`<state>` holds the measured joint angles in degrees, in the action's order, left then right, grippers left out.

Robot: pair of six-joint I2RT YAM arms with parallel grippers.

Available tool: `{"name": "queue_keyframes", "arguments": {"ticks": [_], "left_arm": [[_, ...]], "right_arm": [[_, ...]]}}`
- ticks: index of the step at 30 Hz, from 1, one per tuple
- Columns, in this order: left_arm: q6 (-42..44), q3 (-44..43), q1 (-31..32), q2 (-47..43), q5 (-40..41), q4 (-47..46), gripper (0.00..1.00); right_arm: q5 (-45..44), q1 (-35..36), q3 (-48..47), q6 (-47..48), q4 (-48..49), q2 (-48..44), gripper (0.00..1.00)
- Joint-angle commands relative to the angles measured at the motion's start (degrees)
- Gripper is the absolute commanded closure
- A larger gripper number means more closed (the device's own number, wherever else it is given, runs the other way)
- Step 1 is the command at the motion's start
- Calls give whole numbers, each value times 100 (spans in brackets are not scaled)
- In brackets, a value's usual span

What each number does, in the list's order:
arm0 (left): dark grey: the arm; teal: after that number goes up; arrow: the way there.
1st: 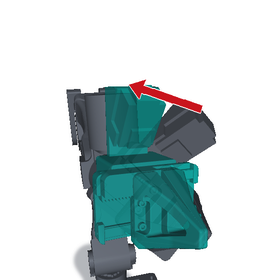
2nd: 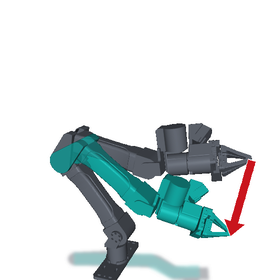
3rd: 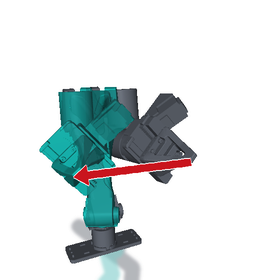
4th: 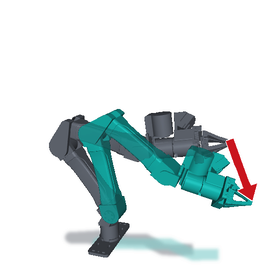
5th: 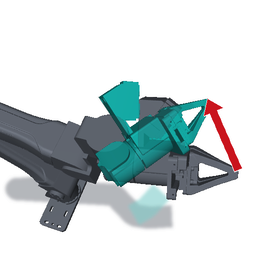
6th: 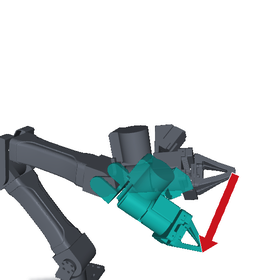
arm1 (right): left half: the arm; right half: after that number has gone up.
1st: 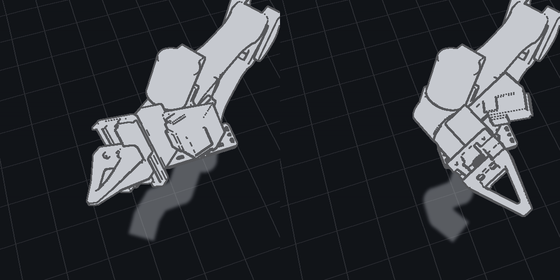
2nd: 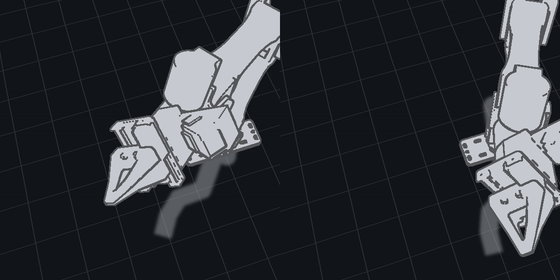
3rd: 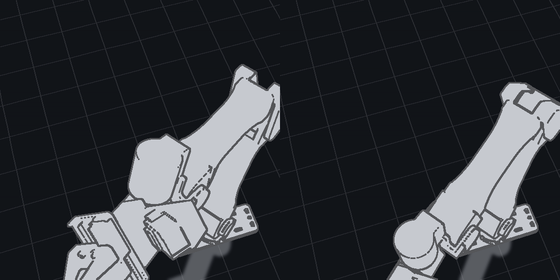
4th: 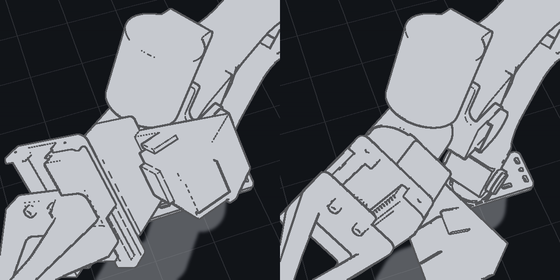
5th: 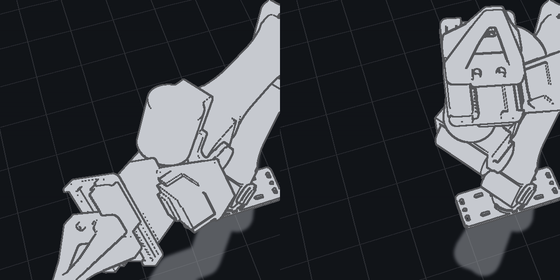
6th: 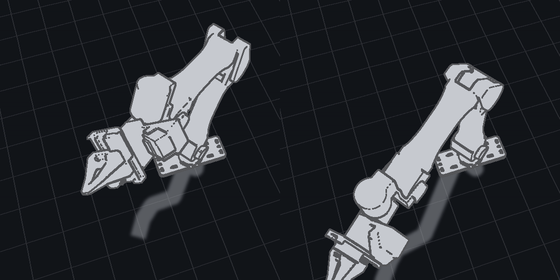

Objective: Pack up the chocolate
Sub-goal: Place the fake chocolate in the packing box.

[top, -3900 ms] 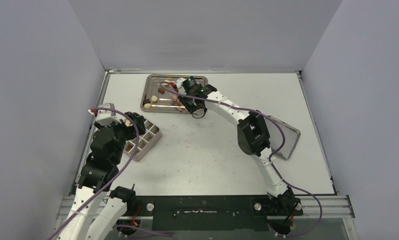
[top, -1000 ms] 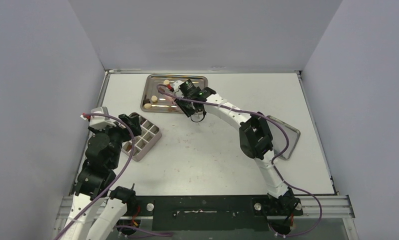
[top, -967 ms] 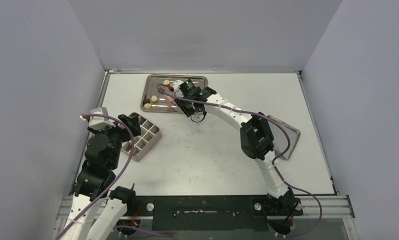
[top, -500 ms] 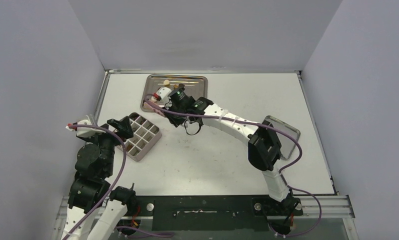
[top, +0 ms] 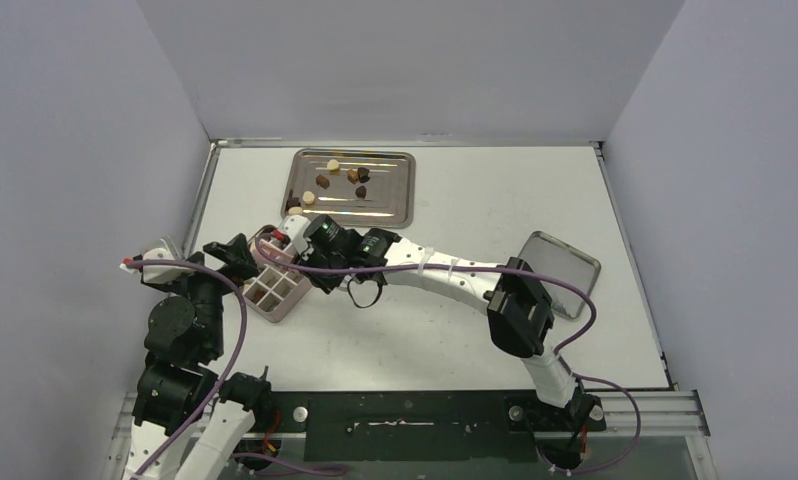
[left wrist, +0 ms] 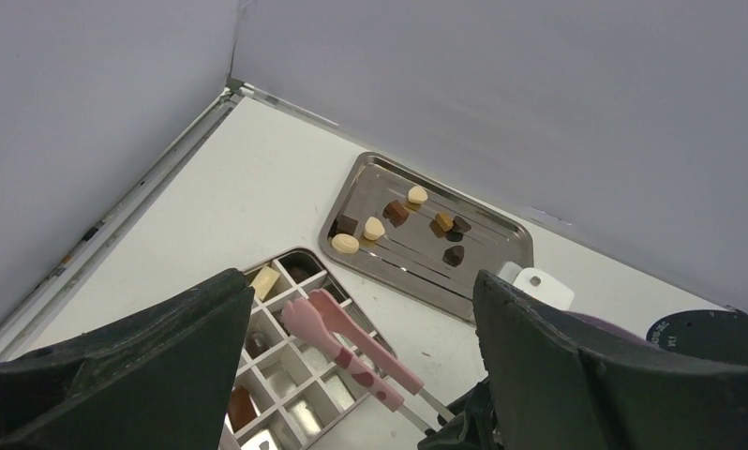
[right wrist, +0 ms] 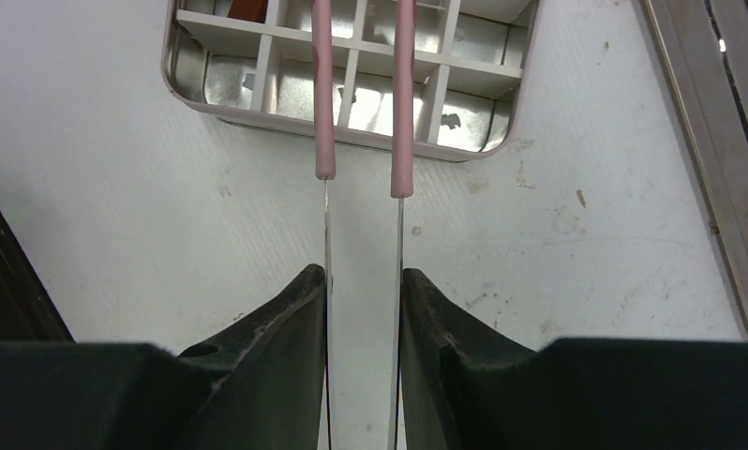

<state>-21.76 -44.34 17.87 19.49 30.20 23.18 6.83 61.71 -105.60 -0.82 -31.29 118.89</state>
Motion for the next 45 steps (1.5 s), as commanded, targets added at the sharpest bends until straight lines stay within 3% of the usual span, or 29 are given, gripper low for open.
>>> {"name": "queue_keyframes", "arguments": {"ticks": [1,32,40,45], "left_arm": [[119,12,19,-41,129,-104,15],[172,30,68,-41,134,-112,15],[164,39,70,-46,127,-108,14],[164,41,68,-58,128,-111,15]], "right_arm": [[-80,83,108,-133,377,-233,80],[47,269,171,-173,52,211,74],[-68,271,129,-182,40,94,64],[-161,266,136,-173,69,-102,62]]}}
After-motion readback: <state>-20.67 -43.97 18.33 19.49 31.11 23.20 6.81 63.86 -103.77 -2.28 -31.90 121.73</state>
